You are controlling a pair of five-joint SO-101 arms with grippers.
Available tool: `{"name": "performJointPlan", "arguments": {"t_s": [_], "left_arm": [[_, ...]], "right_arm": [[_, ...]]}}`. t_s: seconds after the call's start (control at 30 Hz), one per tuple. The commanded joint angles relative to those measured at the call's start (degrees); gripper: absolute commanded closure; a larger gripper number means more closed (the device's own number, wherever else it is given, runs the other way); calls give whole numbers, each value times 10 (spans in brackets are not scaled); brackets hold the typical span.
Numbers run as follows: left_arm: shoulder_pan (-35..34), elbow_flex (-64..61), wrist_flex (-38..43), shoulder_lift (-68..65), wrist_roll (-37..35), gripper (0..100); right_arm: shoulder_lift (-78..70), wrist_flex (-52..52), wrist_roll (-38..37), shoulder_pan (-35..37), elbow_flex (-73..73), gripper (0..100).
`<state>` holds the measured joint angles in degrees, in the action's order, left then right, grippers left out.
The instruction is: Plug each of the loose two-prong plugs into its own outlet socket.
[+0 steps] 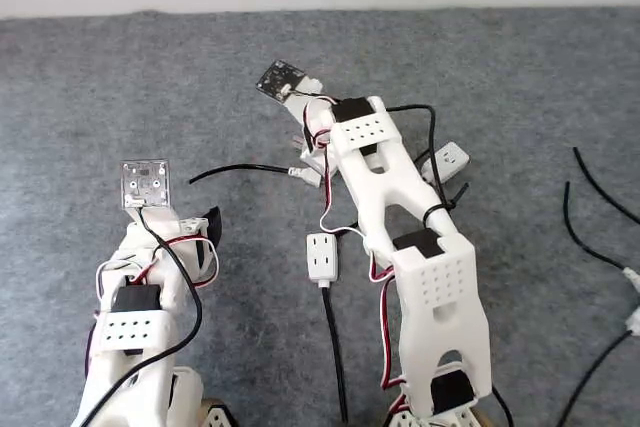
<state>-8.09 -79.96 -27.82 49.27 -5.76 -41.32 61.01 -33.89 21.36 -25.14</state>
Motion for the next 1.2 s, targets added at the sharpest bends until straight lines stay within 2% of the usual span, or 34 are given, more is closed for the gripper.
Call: {"name": "performJointPlan", "arguments": {"t_s": [0.0, 0.1, 0.27, 0.37, 0.4, 0.6, 0.7, 0.87, 0.93, 1.0, 1.03, 1.1, 1.17], "left_arm": [[-3, 17, 13, 4, 7, 775], [-3, 17, 13, 4, 7, 775], [-3, 17, 13, 4, 7, 775], [-3, 17, 13, 4, 7, 775], [-3, 17, 13, 4, 7, 775], [-3, 17, 13, 4, 7, 775], [-2, 17, 13, 4, 7, 775], [-2, 17, 13, 4, 7, 775], [-2, 17, 13, 4, 7, 775], [-1, 17, 13, 4, 7, 775], [-1, 17, 13, 4, 7, 775], [-1, 17, 13, 4, 7, 775], [-1, 17, 13, 4, 7, 775]], "right_arm": [[-5, 0, -13, 2, -34, 904], [-21, -7, -40, 2, -34, 904], [-26, -23, -40, -6, -34, 912], [-16, -18, -39, -7, -34, 995], [-9, -10, -38, -7, -34, 991], [58, 112, -36, 20, -34, 990], [101, 171, -6, 31, -34, 990], [191, 264, -4, 11, -34, 990], [216, 335, -64, 4, -31, 990], [218, 425, -171, -7, -25, 990], [224, 422, -208, -22, -3, 990], [237, 418, -236, -70, 49, 990], [240, 418, -320, -101, 91, 990]]}}
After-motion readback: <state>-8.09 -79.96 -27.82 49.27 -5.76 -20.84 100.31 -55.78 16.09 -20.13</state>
